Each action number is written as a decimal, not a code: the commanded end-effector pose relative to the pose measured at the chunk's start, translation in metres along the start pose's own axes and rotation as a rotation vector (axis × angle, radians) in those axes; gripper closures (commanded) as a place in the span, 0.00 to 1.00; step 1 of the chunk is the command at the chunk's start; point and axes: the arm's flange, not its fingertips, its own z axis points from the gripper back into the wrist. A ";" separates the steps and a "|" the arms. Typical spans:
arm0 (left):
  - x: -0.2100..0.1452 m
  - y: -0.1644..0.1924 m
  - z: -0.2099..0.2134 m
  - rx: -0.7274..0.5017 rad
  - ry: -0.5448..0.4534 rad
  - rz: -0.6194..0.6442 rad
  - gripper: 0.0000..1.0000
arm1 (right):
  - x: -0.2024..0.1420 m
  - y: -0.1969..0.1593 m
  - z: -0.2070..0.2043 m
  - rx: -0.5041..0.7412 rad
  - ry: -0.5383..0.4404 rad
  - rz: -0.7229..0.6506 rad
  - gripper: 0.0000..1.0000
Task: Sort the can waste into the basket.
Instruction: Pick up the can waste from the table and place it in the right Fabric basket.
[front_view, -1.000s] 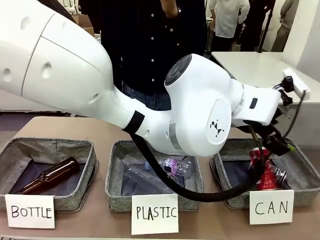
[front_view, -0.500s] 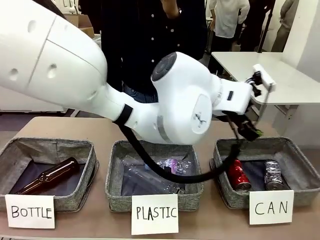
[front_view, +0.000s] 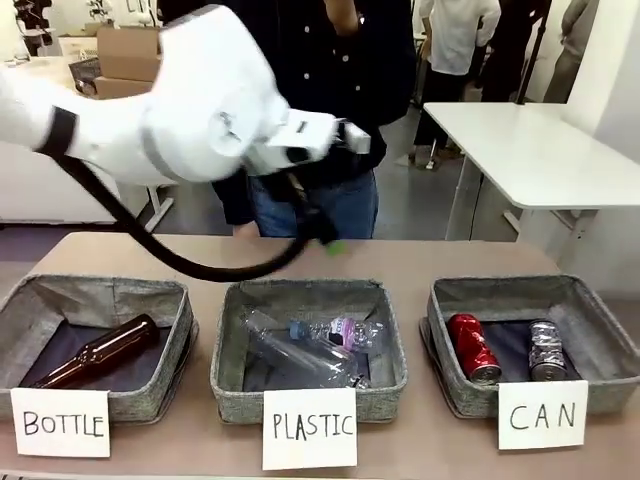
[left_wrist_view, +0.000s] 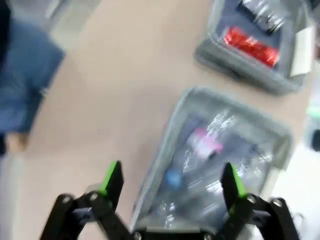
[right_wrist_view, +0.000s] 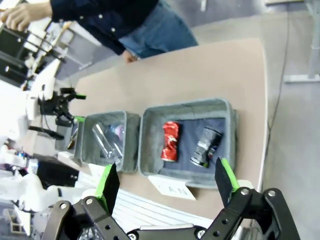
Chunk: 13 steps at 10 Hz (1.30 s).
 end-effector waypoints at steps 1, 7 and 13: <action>-0.041 0.042 0.028 -0.007 0.054 0.212 0.00 | 0.023 0.052 -0.061 -0.018 -0.016 -0.006 0.00; -0.265 0.173 0.162 -0.470 -0.368 1.011 0.00 | 0.059 0.156 -0.218 0.161 0.023 -0.101 0.00; -0.349 0.183 0.208 -0.601 -0.590 1.146 0.00 | 0.060 0.155 -0.244 0.199 0.121 -0.140 0.00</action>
